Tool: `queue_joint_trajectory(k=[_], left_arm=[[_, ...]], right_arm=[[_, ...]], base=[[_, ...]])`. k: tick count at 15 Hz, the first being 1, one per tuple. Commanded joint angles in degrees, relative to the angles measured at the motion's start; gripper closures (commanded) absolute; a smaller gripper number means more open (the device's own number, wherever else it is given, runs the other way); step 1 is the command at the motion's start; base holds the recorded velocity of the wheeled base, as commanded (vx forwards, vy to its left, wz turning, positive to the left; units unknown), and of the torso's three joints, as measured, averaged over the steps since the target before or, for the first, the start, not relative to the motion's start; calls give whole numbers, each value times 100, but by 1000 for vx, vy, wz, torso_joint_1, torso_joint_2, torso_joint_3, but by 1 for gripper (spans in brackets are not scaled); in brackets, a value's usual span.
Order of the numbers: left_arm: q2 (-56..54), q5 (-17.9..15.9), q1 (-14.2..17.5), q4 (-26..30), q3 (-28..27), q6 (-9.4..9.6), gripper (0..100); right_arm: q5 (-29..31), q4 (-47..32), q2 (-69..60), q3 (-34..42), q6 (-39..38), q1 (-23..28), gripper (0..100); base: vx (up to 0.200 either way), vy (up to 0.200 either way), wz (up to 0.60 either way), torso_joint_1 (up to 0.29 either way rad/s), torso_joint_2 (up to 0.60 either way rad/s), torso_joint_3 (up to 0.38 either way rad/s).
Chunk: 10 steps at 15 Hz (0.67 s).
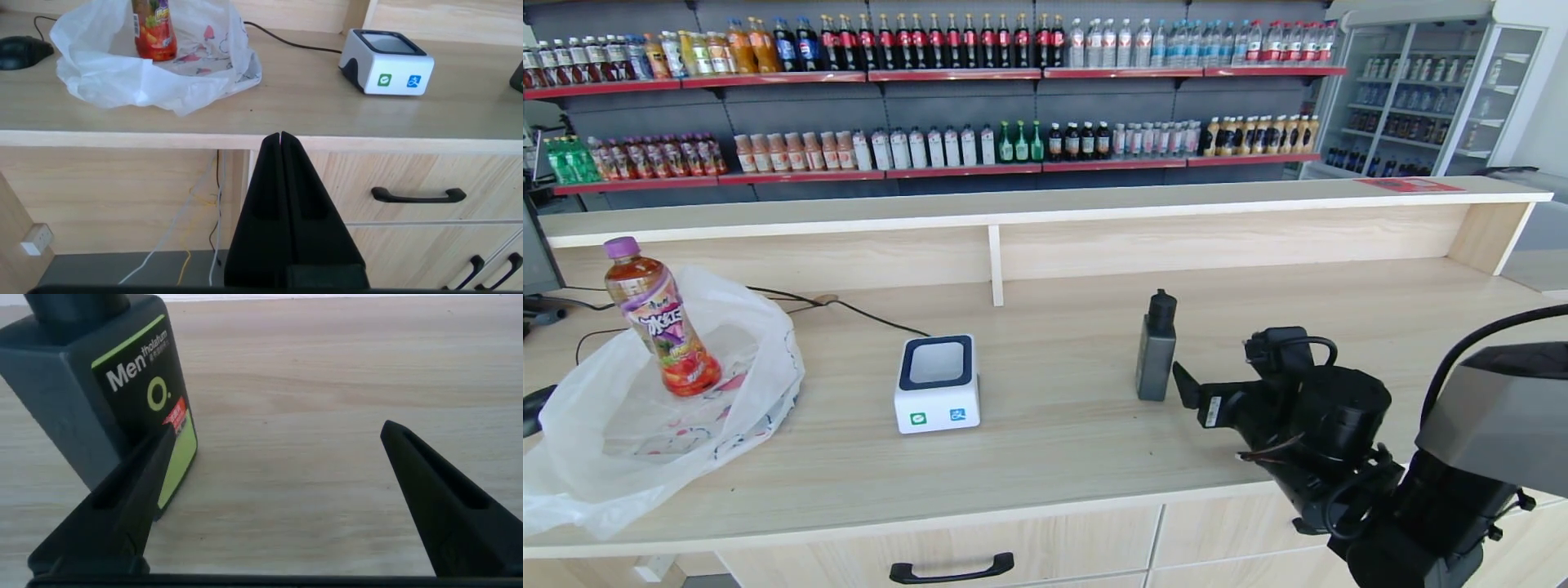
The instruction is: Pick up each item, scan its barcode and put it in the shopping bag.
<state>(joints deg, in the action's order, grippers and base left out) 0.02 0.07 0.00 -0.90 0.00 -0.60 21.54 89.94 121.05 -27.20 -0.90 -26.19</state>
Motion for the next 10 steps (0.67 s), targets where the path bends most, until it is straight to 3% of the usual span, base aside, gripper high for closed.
queue_joint_trajectory(k=[1,6,10], left_arm=[[-2,1,0,2,0,-2,100],[-2,1,0,20,0,-2,100],[-2,1,0,29,0,-2,100]], right_arm=[[8,6,-328,268,2,-212,0],[8,6,-697,725,2,-396,0],[8,6,-539,197,2,-880,0]], base=[[0,0,0,0,0,0],[0,0,0,0,0,0],[0,0,0,0,0,0]])
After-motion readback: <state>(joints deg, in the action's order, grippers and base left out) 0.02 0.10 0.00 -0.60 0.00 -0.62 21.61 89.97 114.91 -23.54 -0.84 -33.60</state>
